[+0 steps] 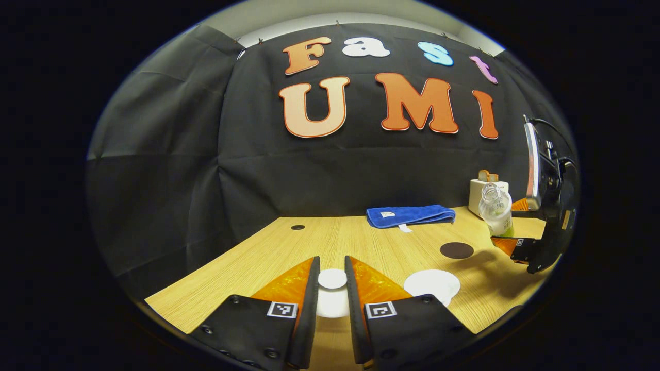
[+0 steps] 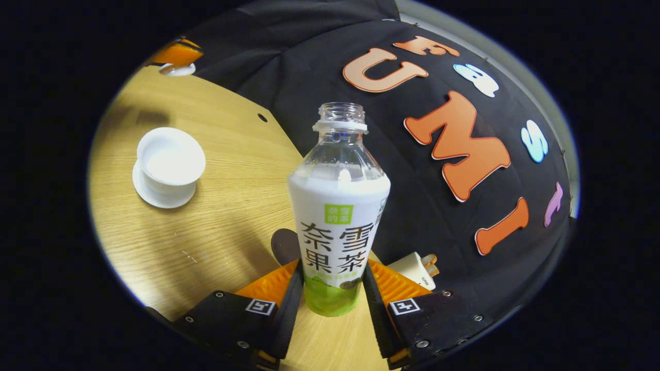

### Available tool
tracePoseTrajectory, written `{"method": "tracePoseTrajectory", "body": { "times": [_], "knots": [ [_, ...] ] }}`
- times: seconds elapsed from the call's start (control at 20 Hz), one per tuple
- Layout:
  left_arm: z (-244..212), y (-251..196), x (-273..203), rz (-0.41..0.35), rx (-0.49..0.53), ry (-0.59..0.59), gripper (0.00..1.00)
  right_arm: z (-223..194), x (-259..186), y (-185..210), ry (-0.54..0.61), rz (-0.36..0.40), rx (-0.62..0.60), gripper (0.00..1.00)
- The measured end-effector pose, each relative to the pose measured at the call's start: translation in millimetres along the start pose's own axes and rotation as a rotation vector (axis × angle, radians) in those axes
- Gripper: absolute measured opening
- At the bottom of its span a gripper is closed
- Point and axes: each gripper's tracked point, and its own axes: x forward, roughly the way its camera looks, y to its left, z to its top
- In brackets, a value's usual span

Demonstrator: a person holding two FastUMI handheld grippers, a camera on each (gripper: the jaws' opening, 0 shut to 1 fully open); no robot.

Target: Open the teacup lid with one hand, grasp the water bottle and pour water into the teacup with the other hand; after pouring, place the water bottle on the coaster and then close the teacup lid.

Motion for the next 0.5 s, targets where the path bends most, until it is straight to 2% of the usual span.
{"method": "tracePoseTrajectory", "body": {
  "times": [0.5],
  "knots": [
    [-9, 11, -4, 0.014, 0.014, 0.016, 0.32, 7, 3, 7, -0.058, -0.041, -0.288, 0.66]
  ]
}}
